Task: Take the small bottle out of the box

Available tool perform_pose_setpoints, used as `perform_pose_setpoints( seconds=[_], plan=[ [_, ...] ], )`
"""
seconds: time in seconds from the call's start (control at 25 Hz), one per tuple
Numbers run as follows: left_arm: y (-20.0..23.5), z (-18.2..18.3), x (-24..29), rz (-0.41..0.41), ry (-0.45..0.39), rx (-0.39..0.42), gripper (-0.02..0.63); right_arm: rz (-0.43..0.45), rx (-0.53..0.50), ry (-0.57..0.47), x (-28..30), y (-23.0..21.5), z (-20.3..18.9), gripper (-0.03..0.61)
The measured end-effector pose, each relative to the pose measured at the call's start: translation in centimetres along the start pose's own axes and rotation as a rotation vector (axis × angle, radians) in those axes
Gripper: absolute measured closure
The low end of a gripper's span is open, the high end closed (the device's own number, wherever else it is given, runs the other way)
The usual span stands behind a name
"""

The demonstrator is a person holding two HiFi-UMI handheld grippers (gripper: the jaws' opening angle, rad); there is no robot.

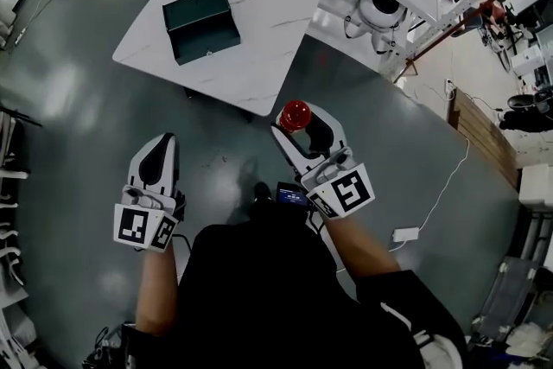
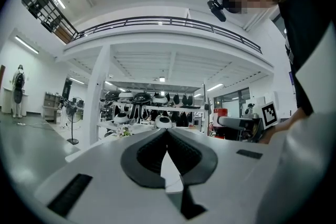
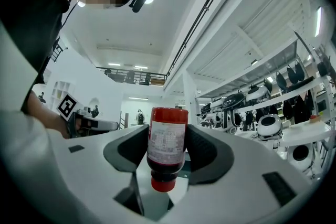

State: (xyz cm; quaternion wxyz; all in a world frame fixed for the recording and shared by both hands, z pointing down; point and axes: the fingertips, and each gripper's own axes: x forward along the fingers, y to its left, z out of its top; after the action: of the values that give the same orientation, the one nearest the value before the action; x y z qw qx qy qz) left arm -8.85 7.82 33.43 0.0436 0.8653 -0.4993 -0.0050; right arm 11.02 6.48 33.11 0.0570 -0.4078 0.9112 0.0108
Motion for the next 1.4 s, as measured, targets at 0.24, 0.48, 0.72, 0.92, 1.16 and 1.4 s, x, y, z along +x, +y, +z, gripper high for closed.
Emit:
perform_pose_setpoints(
  seconds=[0.24, 0.48, 0.72, 0.92, 1.16, 1.4],
  plan=[
    [-0.3, -0.8, -6.2, -0.044, 0.000, -0.024, 0.598, -0.026, -0.006, 0.049, -2.0, 6.7, -1.1, 0.339],
    [-0.1, -2.3, -13.4, -0.049, 0.022, -0.020, 0.598, -0.030, -0.007, 0.106, -4.4, 13.6, -2.5, 0.339],
    [-0.7, -5.0, -18.0, -0.047, 0.039, -0.039, 0.598, -0.037, 0.000, 0.159, -7.2, 18.2, -4.3, 0.339],
    [-1.1, -7.3, -19.6, -0.029, 0.062, -0.068, 0.598, -0.030, 0.019, 0.192, -8.8, 19.9, -5.4, 0.339],
    [-2.7, -8.1, -19.5, -0.043, 0.086, -0.058, 0.598, -0.010, 0.034, 0.199, -9.8, 19.7, -5.6, 0.339],
    [-4.4, -7.2, -17.6, -0.018, 0.101, -0.028, 0.598, 0.030, 0.037, 0.185, -11.1, 18.1, -5.2, 0.339]
  ],
)
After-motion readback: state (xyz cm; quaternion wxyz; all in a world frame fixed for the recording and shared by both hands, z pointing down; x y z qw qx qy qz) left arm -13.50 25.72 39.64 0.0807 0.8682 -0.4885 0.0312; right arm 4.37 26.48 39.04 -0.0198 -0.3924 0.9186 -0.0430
